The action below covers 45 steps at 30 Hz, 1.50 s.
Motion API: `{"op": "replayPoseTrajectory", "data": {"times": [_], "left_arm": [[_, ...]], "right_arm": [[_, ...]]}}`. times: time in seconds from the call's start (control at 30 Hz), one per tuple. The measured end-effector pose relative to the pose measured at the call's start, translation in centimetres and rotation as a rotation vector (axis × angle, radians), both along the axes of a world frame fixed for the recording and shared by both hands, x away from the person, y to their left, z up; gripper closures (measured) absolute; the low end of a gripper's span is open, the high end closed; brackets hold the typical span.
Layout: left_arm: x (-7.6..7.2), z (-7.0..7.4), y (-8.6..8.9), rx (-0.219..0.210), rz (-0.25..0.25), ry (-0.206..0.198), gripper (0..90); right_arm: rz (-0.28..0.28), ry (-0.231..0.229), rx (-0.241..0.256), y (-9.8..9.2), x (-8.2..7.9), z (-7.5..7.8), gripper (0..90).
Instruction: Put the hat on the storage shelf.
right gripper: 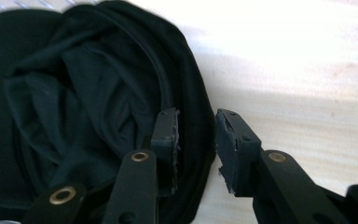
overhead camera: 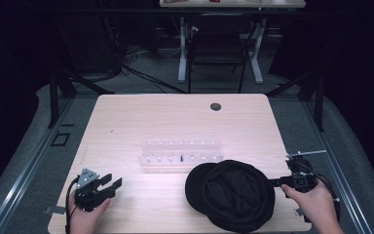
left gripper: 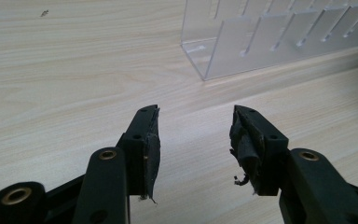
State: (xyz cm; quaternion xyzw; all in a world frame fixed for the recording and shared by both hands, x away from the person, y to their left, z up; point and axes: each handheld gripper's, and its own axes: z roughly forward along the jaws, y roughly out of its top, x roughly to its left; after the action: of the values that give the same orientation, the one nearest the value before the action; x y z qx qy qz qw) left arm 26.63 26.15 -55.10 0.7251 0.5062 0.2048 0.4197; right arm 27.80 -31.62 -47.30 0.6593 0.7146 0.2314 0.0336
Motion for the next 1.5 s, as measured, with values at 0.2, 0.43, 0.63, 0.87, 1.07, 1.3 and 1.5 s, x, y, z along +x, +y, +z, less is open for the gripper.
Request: {"op": "replayPoseTrajectory", "data": {"times": [0.2,0.43,0.63,0.87,1.07,1.3,1.5], "left_arm": [[0.0,0.0,-0.2,0.005,-0.007,0.002,51.7],[0.1,-0.1,-0.3,0.006,-0.011,0.000,51.7],[0.1,-0.1,-0.2,0.004,-0.009,0.001,51.7],[0.1,-0.2,0.0,-0.005,-0.004,0.004,51.6],[0.1,-0.2,0.1,-0.004,0.001,0.007,51.6],[0.1,-0.2,0.0,-0.003,-0.001,0.006,51.6],[0.0,-0.1,-0.1,-0.004,0.001,-0.001,51.6]], "right_arm": [[-0.002,0.054,-0.007,-0.1,-0.5,-0.8,66.3],[0.001,0.081,0.007,-0.3,-0.9,-1.6,68.6],[0.015,0.102,-0.016,0.3,-0.5,-1.7,72.5],[0.008,0.142,-0.027,0.5,0.1,-2.4,74.8],[0.014,0.187,-0.019,0.3,0.4,-2.5,79.0],[0.015,0.181,0.021,0.5,0.6,-1.8,86.7],[0.027,0.153,0.024,0.8,0.5,-0.5,87.5]]}}
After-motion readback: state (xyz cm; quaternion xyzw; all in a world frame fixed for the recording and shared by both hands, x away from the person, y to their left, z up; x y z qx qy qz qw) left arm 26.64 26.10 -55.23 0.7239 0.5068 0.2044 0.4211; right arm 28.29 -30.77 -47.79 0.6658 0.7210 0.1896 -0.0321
